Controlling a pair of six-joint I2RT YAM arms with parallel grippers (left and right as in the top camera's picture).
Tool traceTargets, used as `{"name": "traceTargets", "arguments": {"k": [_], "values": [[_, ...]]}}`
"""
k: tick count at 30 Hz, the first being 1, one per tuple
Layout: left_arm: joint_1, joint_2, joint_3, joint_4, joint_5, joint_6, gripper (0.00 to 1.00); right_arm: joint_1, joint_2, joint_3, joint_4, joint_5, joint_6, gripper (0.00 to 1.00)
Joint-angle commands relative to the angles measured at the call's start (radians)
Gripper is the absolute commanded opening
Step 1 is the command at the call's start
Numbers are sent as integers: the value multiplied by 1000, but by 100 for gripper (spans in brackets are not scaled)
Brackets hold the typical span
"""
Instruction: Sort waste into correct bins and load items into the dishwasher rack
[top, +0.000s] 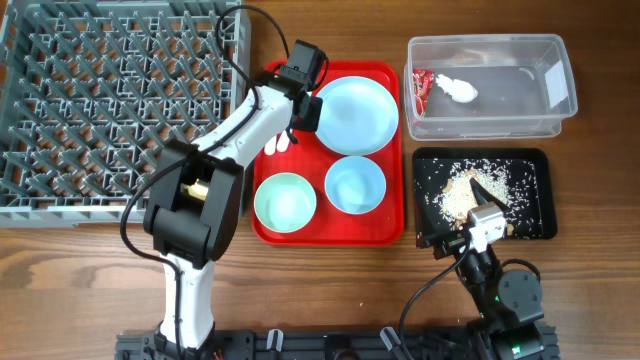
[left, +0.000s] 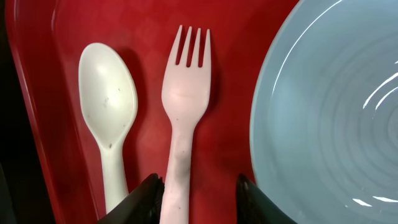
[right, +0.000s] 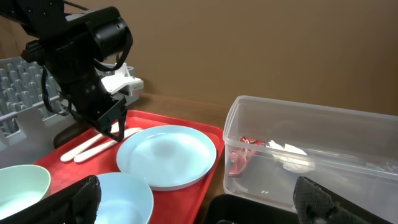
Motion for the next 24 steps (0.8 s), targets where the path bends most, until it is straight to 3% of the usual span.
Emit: {"name": "traceTargets", "arguments": {"k": [1,11,19,24], "values": [[6,3,-7,15,-18,50,37,-8,-14,-3,5,-20,-14,100],[21,89,-7,23,56,52,35,-8,-14,-3,5,-20,-14,100],[13,109,-7,-56,69,51,4,-8,-14,-3,5,-19,-14,100],[13,109,-7,-128,68,47,4,-8,-14,-3,5,-19,-14,100]]}}
